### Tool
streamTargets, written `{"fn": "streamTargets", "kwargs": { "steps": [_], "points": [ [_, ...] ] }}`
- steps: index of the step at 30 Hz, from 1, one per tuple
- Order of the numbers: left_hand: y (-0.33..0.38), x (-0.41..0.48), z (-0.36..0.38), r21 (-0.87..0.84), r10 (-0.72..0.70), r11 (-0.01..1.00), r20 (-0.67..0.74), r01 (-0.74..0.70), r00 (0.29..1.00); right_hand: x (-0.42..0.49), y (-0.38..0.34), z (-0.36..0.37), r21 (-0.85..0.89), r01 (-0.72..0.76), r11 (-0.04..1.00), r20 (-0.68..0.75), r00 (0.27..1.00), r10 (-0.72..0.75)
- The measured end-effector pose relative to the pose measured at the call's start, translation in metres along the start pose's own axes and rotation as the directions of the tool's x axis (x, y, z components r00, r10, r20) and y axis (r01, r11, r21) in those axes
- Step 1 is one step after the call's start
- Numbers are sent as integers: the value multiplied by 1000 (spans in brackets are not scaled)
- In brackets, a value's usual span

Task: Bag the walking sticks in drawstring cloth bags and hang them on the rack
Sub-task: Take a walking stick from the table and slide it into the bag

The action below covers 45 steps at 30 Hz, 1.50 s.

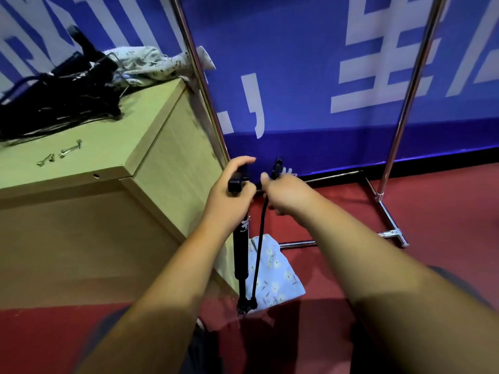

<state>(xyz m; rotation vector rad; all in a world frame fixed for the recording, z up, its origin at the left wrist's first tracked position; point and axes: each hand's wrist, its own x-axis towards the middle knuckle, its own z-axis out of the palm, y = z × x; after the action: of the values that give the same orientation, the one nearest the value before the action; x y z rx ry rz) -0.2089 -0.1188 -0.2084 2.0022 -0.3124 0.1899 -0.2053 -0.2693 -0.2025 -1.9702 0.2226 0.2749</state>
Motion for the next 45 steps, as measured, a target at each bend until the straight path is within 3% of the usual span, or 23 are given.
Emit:
{"fn": "streamTargets", "kwargs": {
  "steps": [5, 8, 12, 19, 26, 31, 35, 45],
  "points": [
    [-35, 11, -6, 27, -7, 1000, 20, 7, 1000, 22, 0, 18, -120, -15, 993, -25, 1000, 12],
    [-41, 23, -1, -23, -46, 999, 51, 47, 998, 33, -1, 19, -119, -7, 993, -78, 997, -2],
    [-43, 30, 13, 51, -2, 999, 195, -8, 981, 46, -1, 15, -131, -4, 991, -184, 983, -21],
    [-48, 42, 18, 133, -7, 991, 246, -26, 969, 55, -5, 7, -72, -11, 997, -250, 968, -8],
    [-62, 41, 27, 40, -122, 992, 295, 116, 947, 49, 4, -12, 185, -14, 983, -238, 969, 59],
    [-60, 44, 30, 52, -202, 979, 310, 195, 929, 35, 3, -31, 487, -17, 873, -230, 962, 147],
    [-60, 38, 38, 36, -175, 984, 385, 174, 906, 34, 3, -35, 494, 36, 868, -276, 954, 118],
    [-60, 34, 46, -18, -143, 987, 363, 160, 921, 39, 5, -30, 486, 67, 871, -323, 940, 108]
  ]
}}
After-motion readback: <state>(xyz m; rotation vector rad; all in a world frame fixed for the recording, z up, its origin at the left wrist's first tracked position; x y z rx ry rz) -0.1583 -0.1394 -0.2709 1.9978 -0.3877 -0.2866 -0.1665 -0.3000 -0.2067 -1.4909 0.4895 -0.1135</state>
